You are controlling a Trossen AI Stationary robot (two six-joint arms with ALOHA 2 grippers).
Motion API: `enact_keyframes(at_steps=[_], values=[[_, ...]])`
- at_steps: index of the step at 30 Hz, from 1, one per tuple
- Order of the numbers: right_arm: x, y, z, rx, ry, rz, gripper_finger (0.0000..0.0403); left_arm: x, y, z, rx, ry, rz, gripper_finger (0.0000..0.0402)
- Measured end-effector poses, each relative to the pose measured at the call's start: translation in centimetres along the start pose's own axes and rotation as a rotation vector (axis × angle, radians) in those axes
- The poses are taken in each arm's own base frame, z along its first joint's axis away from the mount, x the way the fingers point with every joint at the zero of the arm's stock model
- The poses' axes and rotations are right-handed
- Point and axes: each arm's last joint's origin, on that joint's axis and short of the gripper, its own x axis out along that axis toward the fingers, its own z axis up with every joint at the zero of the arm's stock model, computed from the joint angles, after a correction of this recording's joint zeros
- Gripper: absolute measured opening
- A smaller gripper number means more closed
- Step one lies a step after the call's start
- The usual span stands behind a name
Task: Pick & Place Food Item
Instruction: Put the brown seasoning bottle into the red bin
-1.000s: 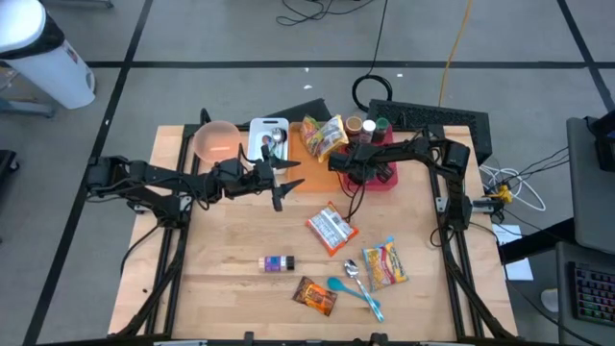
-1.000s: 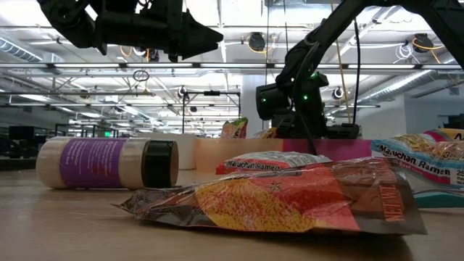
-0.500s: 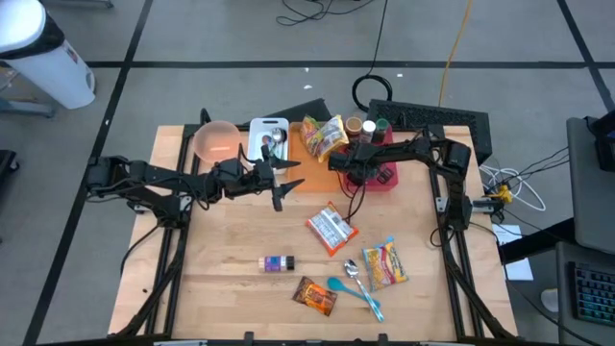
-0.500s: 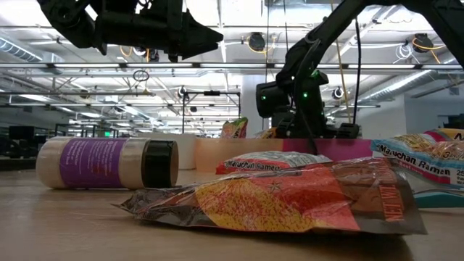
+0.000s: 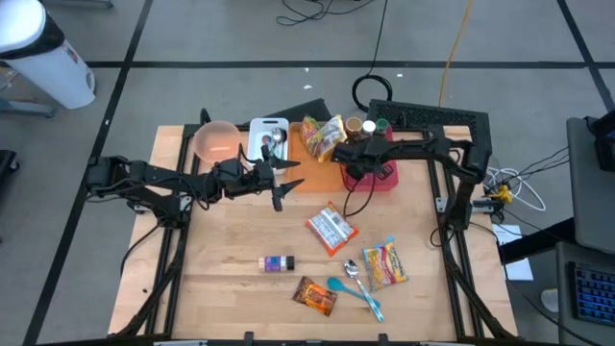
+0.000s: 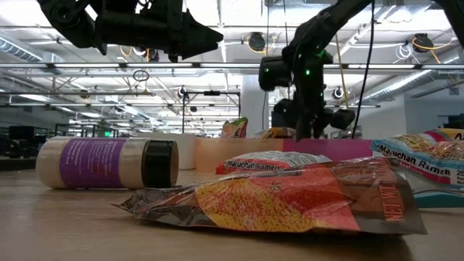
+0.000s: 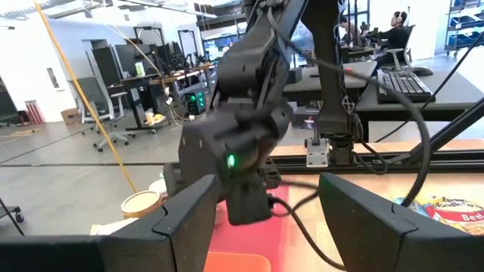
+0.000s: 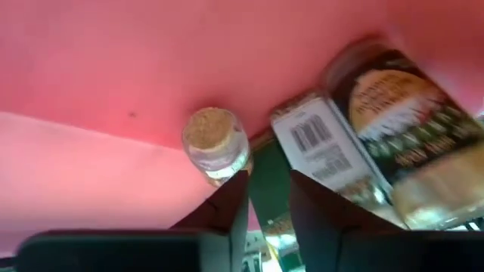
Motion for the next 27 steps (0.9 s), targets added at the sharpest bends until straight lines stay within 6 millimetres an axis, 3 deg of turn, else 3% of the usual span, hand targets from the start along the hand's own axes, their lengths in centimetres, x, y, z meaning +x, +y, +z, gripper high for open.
enact_keyframes(at_steps=[7,17,27], values=[[-2.0,-0.1,-1.7,0.069,-0.095,-0.033,0.0150,0.0,0.0,0.0,0.000,0.000,0.000,0.0239],[-3.7,-0.2,-2.5,0.382,-0.347,0.035,0.0243,0.0,0.0,0.0,-0.001,0.000,0.000,0.0239],[-4.6,-0.1,-4.9,0.672,-0.440,0.112,0.0264,0.0,0.0,0.0,-0.002,0.000,0.000,0.0239]])
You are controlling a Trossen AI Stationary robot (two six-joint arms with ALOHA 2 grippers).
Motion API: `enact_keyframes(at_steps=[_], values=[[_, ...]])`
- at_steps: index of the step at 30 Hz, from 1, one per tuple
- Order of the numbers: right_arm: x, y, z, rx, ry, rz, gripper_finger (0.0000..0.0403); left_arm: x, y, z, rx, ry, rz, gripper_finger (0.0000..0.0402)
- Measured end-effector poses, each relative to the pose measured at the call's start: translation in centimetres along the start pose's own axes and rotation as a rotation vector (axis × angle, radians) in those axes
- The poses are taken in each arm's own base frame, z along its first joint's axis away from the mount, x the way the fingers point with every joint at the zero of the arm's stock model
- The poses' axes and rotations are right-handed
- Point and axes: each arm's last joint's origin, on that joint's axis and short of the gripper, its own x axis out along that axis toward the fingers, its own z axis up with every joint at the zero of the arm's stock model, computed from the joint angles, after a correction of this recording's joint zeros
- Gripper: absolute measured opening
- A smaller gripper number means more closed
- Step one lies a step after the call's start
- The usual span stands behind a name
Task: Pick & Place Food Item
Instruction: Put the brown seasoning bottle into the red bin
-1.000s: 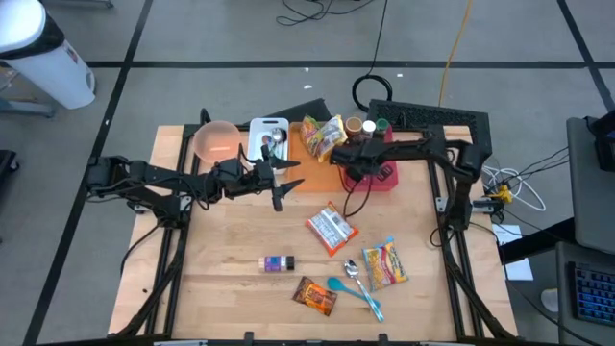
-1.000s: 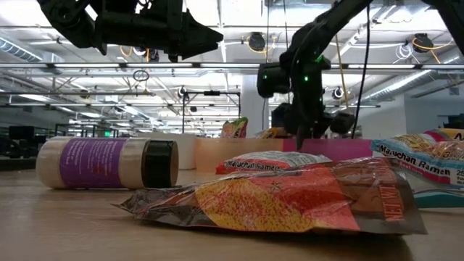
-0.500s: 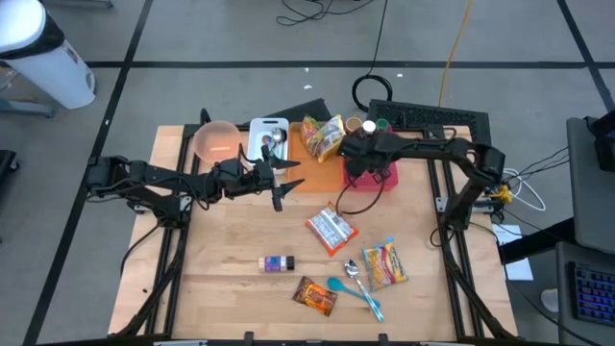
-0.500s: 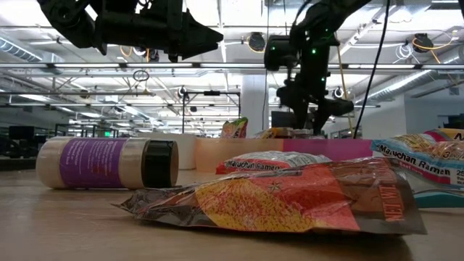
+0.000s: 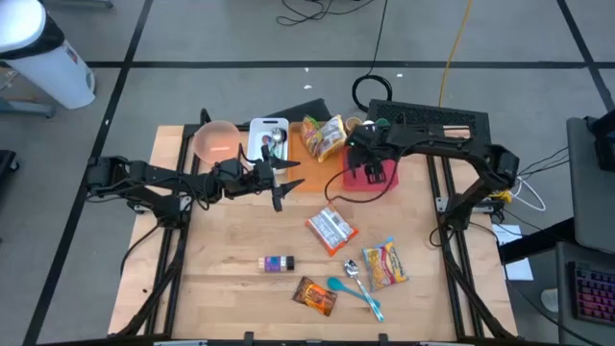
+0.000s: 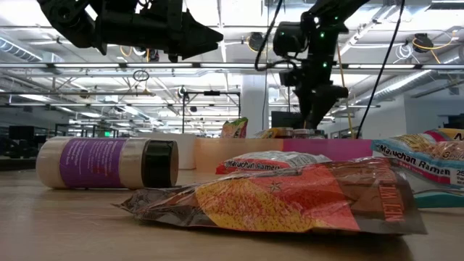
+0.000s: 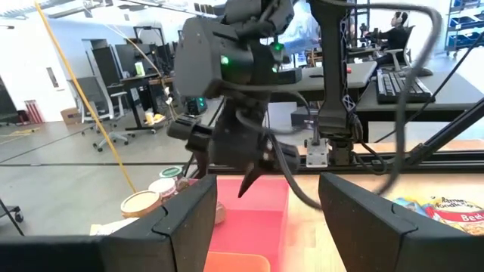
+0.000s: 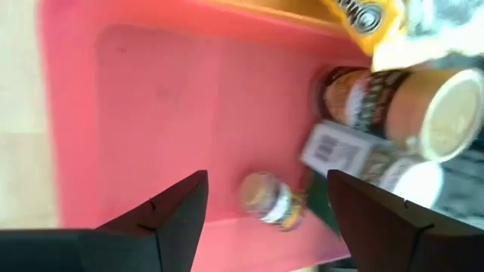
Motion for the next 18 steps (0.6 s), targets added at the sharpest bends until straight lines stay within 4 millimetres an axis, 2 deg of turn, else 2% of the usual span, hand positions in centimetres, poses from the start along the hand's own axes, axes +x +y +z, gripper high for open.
enact_keyframes(at_steps=[3,8,10,13,18], values=[[-0.6,-0.1,-0.8,-0.012,0.001,0.053,0.0260,0.0,0.0,0.0,0.000,0.000,0.000,0.0239],[-1.0,0.5,-1.0,-0.303,0.091,-0.003,0.0251,0.0,0.0,0.0,0.000,0.001,0.000,0.0239],[-0.8,0.4,-1.0,-0.353,0.081,-0.012,0.0248,0.0,0.0,0.0,0.000,0.001,0.000,0.0239],[0.5,0.1,-1.5,-0.373,0.027,0.053,0.0241,0.0,0.0,0.0,0.003,0.001,0.000,0.0239],[2.9,-0.8,-4.0,-0.427,0.062,0.098,0.0227,0.0,0.3,0.0,0.017,-0.003,-0.012,0.0239]])
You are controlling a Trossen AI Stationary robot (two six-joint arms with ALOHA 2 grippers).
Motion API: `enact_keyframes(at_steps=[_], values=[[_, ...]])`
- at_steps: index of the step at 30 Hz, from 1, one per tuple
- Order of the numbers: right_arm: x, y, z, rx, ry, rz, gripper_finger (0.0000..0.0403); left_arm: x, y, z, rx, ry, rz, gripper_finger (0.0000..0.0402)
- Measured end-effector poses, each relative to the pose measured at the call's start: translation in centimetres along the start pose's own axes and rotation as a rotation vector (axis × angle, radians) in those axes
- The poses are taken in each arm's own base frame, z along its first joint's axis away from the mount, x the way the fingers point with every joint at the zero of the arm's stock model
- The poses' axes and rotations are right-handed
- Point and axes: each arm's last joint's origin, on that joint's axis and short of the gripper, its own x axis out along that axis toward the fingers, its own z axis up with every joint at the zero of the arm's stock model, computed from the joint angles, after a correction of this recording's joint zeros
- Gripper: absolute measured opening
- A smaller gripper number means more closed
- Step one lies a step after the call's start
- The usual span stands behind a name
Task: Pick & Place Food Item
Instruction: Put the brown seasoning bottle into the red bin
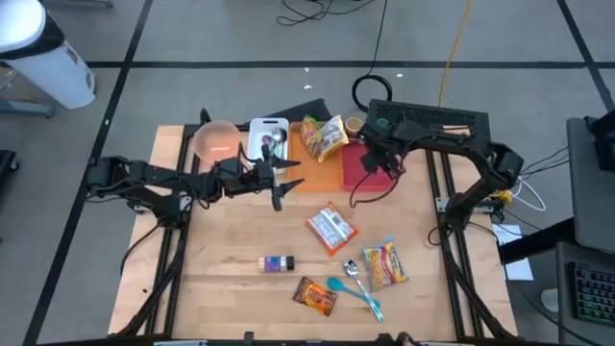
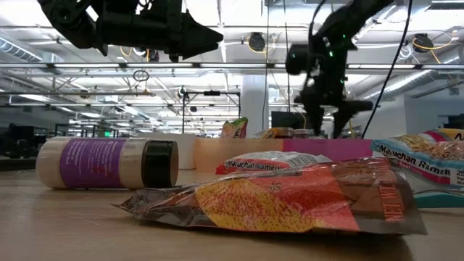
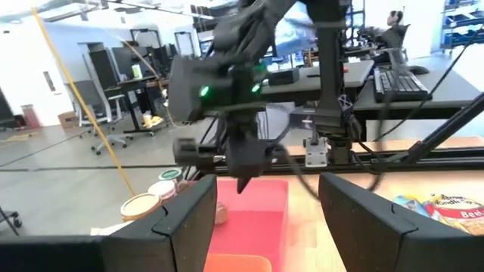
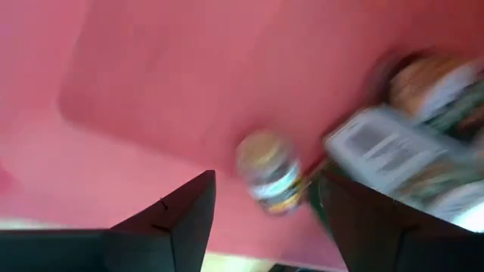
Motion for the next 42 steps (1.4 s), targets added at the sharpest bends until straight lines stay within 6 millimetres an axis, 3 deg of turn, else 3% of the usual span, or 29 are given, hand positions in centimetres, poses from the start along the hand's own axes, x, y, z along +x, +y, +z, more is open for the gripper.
enact_keyframes(at_steps=[4,17,31,37,42], values=[[1.4,0.3,-1.4,-0.031,0.021,0.026,0.0218,0.0,0.6,-0.1,-0.004,-0.009,-0.054,0.0239],[4.7,1.1,-2.3,-0.244,0.011,-0.062,0.0215,0.0,2.2,-0.9,-0.049,0.043,-0.097,0.0239],[7.1,1.2,-2.4,-0.368,0.075,-0.065,0.0214,0.0,2.2,-1.0,-0.052,0.047,-0.101,0.0239],[7.2,0.9,-2.4,-0.365,0.079,-0.086,0.0208,0.0,2.2,-1.0,-0.052,0.045,-0.113,0.0239],[7.1,0.7,-2.4,-0.367,0.077,-0.092,0.0169,0.0,2.2,-1.0,-0.051,0.044,-0.114,0.0239]])
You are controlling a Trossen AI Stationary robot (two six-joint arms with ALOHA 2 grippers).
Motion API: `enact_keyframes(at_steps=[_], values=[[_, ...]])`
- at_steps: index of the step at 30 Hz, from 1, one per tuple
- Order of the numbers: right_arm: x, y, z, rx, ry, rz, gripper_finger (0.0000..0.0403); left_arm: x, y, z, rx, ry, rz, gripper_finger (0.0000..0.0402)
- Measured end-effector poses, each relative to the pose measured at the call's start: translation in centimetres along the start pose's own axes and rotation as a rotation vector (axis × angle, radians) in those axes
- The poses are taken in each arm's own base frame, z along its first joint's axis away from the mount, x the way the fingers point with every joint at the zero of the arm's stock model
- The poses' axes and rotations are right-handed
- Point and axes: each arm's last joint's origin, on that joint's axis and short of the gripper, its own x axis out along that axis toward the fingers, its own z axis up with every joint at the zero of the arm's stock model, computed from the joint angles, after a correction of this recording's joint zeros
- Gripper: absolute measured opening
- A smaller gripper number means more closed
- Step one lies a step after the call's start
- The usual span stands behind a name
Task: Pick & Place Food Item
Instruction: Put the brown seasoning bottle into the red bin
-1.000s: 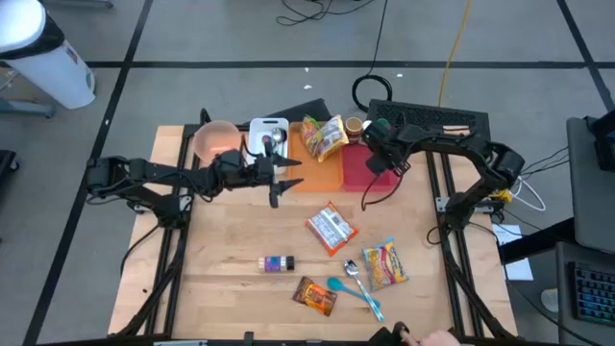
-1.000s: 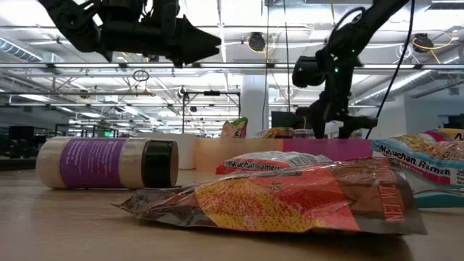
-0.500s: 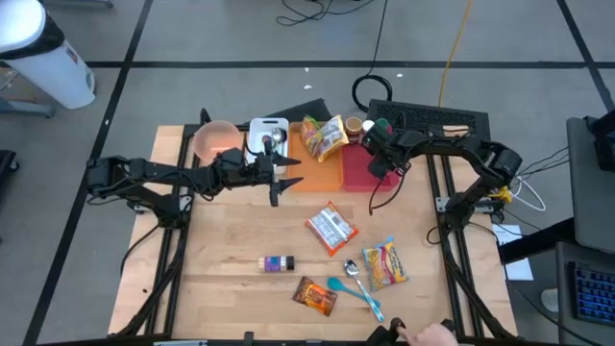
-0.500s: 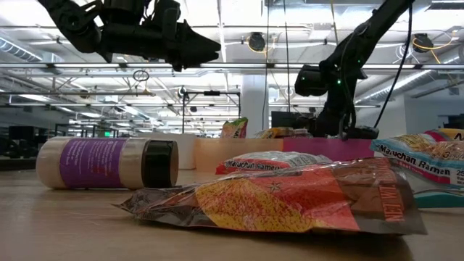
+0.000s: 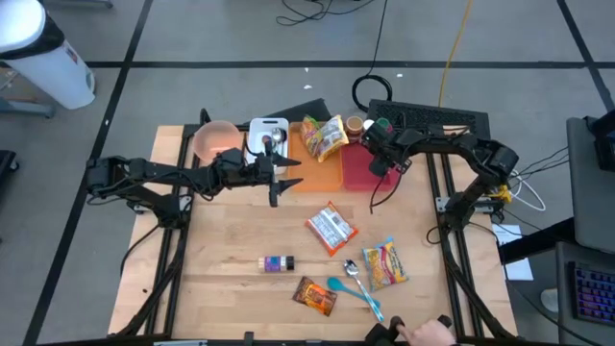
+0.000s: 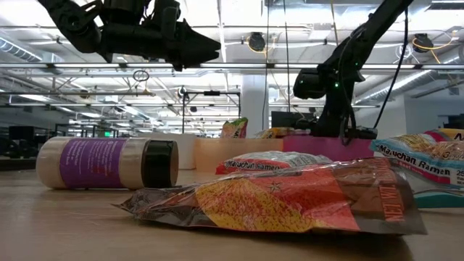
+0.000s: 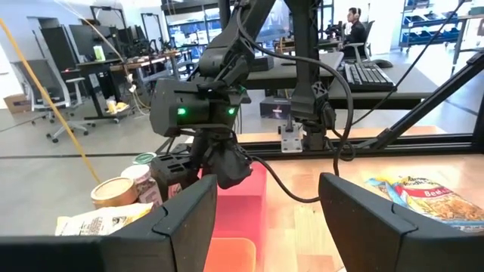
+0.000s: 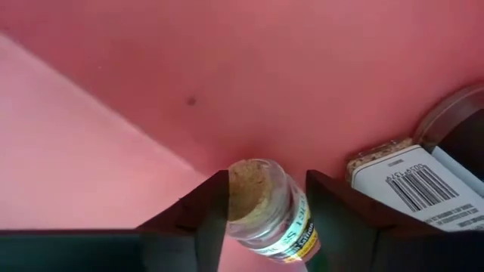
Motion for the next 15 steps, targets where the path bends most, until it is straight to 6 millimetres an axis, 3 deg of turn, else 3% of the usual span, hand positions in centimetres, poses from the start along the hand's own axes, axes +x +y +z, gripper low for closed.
enact_keyframes(at_steps=[8,15], values=[[-0.1,-0.3,0.3,-0.013,0.002,-0.027,0.0088,0.0,0.0,0.0,0.001,0.000,0.000,0.0239],[-1.0,-1.2,1.3,-0.014,-0.009,-0.135,0.0073,0.0,0.0,0.0,0.002,0.000,0.000,0.0239]])
